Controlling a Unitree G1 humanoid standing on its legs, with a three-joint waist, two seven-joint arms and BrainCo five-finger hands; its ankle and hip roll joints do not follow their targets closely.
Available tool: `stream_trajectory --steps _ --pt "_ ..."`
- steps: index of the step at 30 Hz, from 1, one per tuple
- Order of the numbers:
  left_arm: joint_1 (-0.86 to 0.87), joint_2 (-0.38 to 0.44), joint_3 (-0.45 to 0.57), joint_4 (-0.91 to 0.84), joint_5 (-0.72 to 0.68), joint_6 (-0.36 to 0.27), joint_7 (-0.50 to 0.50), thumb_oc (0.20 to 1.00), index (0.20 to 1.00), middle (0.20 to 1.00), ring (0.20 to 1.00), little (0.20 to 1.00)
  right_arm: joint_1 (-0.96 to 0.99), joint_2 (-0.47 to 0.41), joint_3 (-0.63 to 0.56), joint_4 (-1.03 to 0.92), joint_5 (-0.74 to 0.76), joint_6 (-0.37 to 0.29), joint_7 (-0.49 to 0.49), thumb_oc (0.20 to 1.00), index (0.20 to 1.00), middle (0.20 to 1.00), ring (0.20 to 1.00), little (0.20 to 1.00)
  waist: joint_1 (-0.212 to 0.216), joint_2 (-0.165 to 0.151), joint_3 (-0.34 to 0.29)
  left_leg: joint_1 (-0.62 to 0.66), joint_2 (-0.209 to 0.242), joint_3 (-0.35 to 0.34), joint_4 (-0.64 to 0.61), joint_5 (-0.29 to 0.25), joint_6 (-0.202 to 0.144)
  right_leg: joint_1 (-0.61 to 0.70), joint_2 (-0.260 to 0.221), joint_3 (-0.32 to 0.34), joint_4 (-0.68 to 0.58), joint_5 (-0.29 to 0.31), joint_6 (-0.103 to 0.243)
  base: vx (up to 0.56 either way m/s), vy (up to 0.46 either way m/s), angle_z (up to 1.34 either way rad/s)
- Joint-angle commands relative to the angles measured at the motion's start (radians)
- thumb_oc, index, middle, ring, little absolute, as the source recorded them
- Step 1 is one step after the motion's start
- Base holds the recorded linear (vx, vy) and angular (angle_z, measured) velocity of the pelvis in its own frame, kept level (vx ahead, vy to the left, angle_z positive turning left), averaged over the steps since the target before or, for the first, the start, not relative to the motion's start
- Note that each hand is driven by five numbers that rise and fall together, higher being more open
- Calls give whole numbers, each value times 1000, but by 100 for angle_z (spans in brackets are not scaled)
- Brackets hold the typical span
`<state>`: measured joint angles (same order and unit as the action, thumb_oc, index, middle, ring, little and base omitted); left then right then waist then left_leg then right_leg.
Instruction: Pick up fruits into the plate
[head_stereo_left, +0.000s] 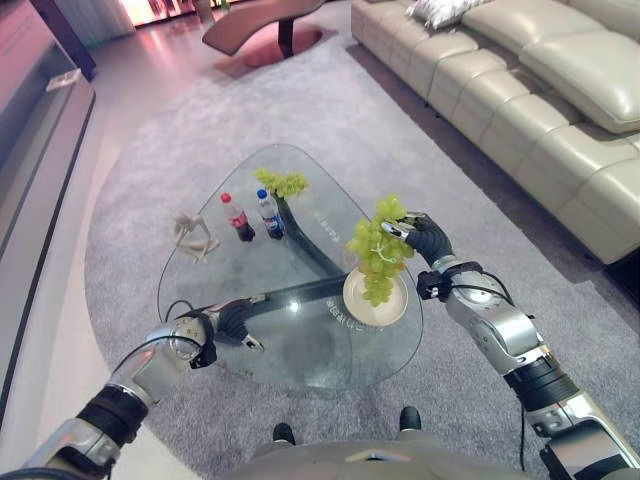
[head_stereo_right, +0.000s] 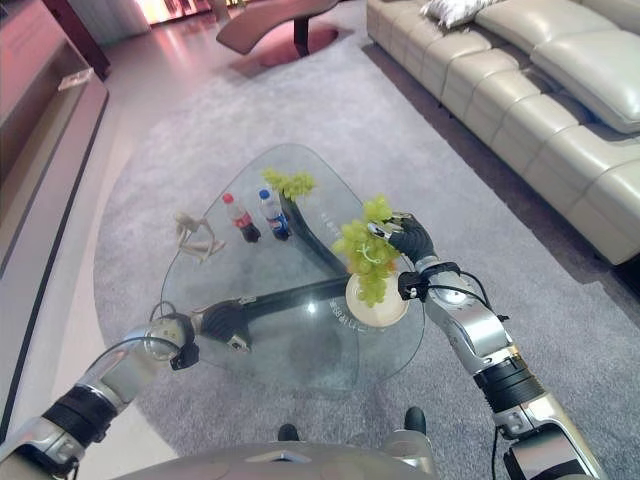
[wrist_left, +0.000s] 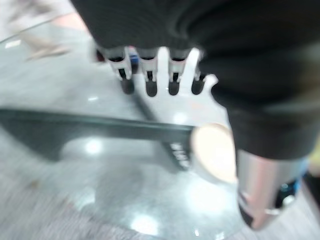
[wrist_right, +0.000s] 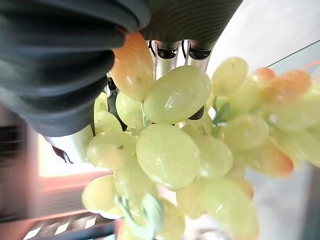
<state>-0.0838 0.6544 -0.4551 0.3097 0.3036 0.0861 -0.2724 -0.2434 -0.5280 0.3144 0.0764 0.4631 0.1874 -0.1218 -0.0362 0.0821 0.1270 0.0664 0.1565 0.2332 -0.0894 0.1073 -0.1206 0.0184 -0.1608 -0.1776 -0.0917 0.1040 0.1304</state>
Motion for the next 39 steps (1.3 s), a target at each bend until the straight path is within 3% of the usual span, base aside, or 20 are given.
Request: stream_trajectory --steps 1,4,5,8,12,16,31,39 --pt "-42 19 20 65 -45 -27 139 1000 1000 1000 1000 1000 -92 28 -83 -53 -46 -125 5 200 200 200 200 200 21 -53 55 -25 -24 -47 57 -104 41 27 -25 -37 82 -107 14 -118 -23 6" --pt "-21 -60 38 193 -74 -46 251 1000 1000 1000 1000 1000 -103 36 -84 -7 -70 -132 -8 200 200 200 200 200 32 -62 77 -48 -28 -58 60 -101 42 10 -21 -40 86 -107 8 -93 -27 6" --pt "-20 -115 70 312 -68 -74 343 1000 1000 1000 1000 1000 -113 47 -82 33 -102 -148 -32 200 200 200 200 200 44 -70 99 -70 -34 -68 60 -97 42 -6 -18 -43 91 -108 3 -132 -57 16" --pt "-17 -180 123 490 -85 -121 442 1000 1000 1000 1000 1000 -131 58 -77 90 -132 -169 -86 200 200 200 200 200 66 -87 136 -102 -42 -89 52 -86 42 -31 -13 -51 95 -104 -1 -125 -83 17" --pt "4 -225 164 632 -76 -174 492 1000 1000 1000 1000 1000 -151 65 -74 171 -150 -193 -144 200 200 200 200 200 90 -99 170 -128 -52 -109 43 -78 44 -52 -6 -64 101 -103 -7 -52 -67 15" --pt "25 -242 192 698 -105 -169 518 1000 1000 1000 1000 1000 -173 56 -84 236 -153 -194 -184 200 200 200 200 200 110 -100 202 -152 -62 -125 47 -77 46 -72 -2 -72 116 -108 -13 -24 -43 14" --pt "7 -244 192 724 -200 -248 582 1000 1000 1000 1000 1000 -390 -65 -127 488 -174 -182 -283 200 200 200 200 200 169 -14 391 -336 -126 -173 144 -65 47 -240 -10 -116 251 -136 -39 -49 -1 12" --pt "7 -241 157 675 -230 -261 639 1000 1000 1000 1000 1000 -486 -127 -74 660 -180 -112 -255 200 200 200 200 200 200 16 393 -527 -163 -189 248 -67 59 -453 -27 -129 398 -161 -49 -13 7 6"
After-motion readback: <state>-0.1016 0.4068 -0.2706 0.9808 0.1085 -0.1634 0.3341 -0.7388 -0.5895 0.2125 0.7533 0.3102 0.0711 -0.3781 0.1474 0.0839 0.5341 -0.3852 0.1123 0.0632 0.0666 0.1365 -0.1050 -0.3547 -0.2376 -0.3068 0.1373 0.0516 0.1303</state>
